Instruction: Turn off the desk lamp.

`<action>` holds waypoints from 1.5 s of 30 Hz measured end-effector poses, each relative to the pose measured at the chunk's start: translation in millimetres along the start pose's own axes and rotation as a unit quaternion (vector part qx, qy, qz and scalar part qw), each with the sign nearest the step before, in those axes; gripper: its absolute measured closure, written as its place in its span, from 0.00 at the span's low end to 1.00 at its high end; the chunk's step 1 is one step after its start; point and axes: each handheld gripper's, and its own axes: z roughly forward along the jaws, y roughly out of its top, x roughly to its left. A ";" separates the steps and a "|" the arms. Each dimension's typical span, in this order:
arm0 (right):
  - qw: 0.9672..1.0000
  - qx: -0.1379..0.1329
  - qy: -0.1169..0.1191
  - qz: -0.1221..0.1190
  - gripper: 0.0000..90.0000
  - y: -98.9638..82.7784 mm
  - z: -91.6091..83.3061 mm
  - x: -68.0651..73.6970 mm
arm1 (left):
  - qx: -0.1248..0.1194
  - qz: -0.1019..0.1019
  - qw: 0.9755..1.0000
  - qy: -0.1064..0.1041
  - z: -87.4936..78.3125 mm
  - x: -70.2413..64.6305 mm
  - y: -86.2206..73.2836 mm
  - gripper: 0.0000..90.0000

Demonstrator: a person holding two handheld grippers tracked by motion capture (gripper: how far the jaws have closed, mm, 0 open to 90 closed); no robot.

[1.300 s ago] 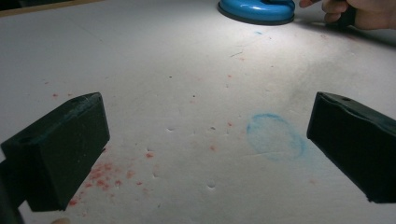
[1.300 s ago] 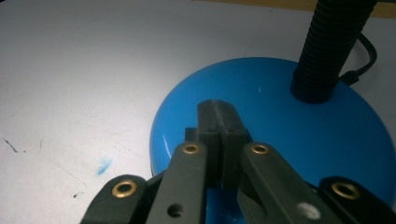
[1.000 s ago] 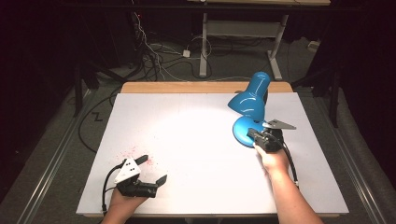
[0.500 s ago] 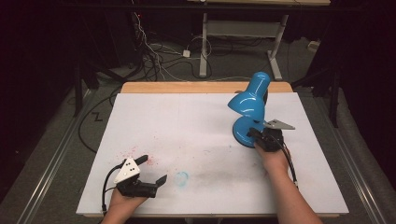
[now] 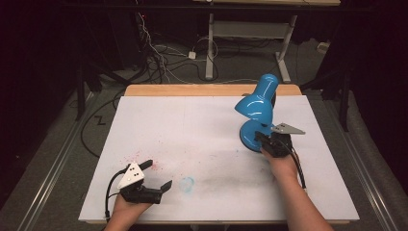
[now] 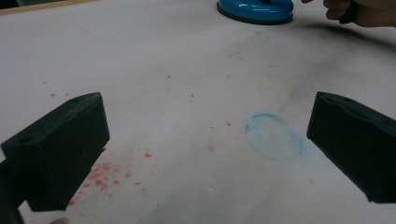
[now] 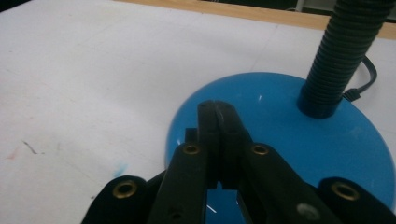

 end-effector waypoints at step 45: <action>0.997 -0.043 0.042 -0.040 0.00 -57.4 -100.4 40.9 | 0.000 0.001 1.000 -0.008 0.1 0.2 0.0 0.00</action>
